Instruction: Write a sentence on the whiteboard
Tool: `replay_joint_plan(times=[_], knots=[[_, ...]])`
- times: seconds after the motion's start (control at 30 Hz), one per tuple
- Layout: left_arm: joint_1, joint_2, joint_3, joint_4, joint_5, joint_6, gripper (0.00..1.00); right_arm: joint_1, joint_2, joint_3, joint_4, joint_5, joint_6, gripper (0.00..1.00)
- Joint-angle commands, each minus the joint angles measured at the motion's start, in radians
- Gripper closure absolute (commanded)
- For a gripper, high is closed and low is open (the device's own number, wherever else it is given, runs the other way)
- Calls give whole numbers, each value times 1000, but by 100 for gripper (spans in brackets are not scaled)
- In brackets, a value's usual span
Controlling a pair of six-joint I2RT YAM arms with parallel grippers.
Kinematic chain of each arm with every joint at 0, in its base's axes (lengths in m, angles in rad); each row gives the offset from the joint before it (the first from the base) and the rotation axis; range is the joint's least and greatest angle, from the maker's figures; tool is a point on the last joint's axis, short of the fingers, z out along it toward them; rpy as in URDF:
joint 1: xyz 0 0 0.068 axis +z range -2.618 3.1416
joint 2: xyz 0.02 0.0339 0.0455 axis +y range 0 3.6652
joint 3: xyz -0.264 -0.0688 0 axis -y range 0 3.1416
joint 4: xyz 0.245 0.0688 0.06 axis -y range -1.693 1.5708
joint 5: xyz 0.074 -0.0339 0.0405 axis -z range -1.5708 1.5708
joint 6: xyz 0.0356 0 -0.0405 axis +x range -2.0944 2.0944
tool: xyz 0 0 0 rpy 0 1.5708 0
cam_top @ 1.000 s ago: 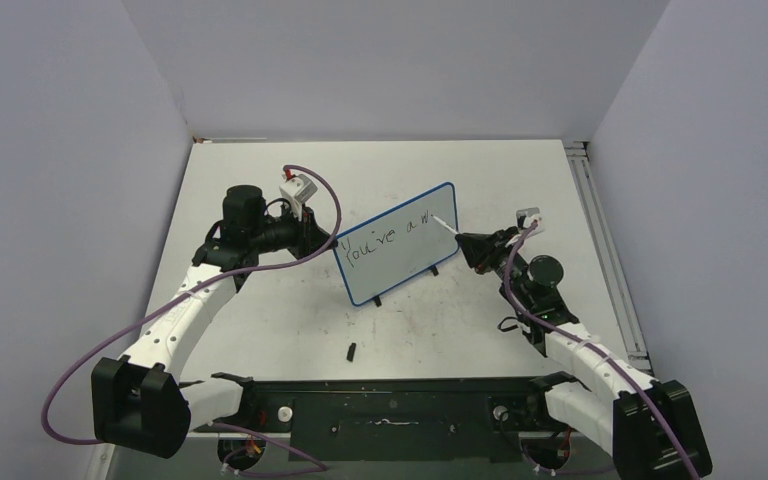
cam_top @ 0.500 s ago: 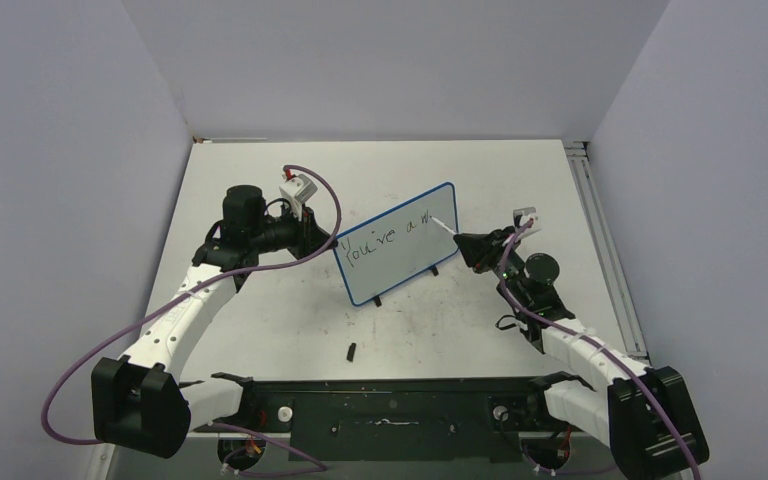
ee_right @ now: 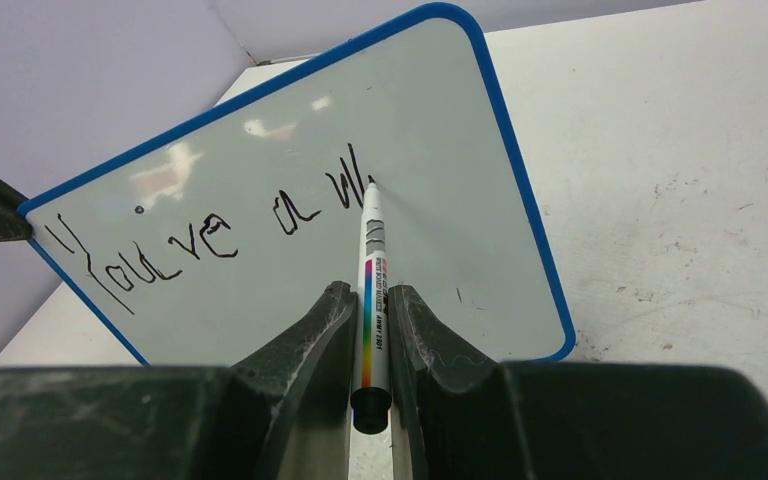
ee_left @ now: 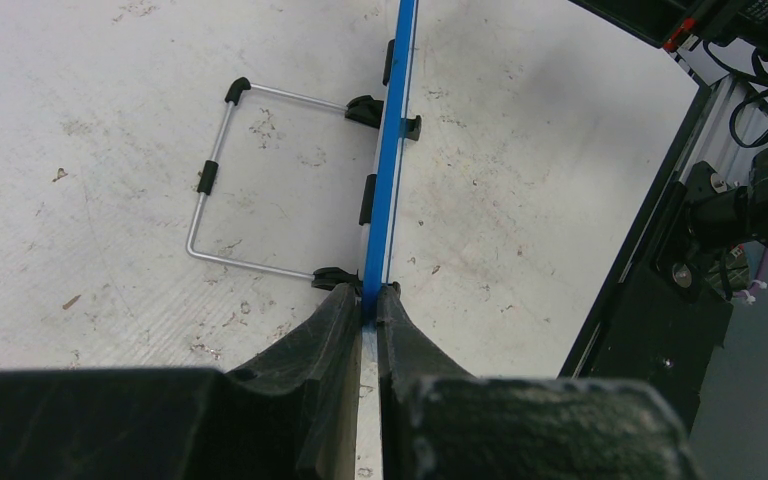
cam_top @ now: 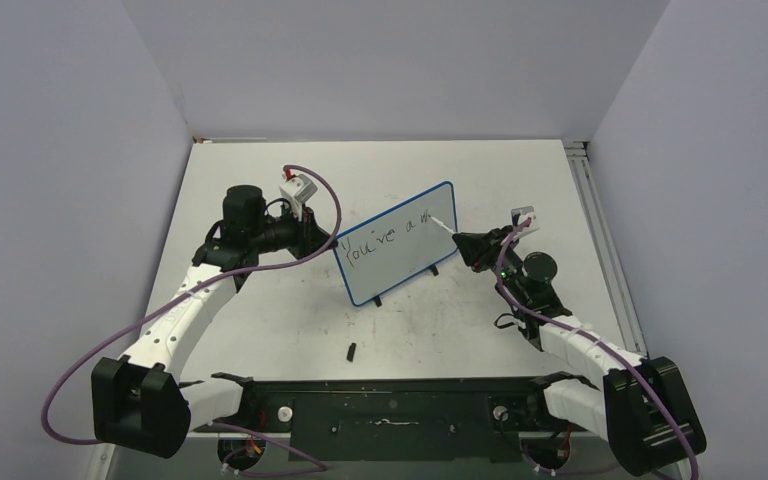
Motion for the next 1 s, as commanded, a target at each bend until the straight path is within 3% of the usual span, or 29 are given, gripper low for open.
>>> replay_joint_plan(times=[0.0, 0.97], knots=[[4, 6, 13, -12, 19, -10, 100, -3, -7, 14, 51, 16, -10, 95], [4, 2, 13, -12, 19, -10, 100, 0, -92, 24, 7, 24, -4, 95]])
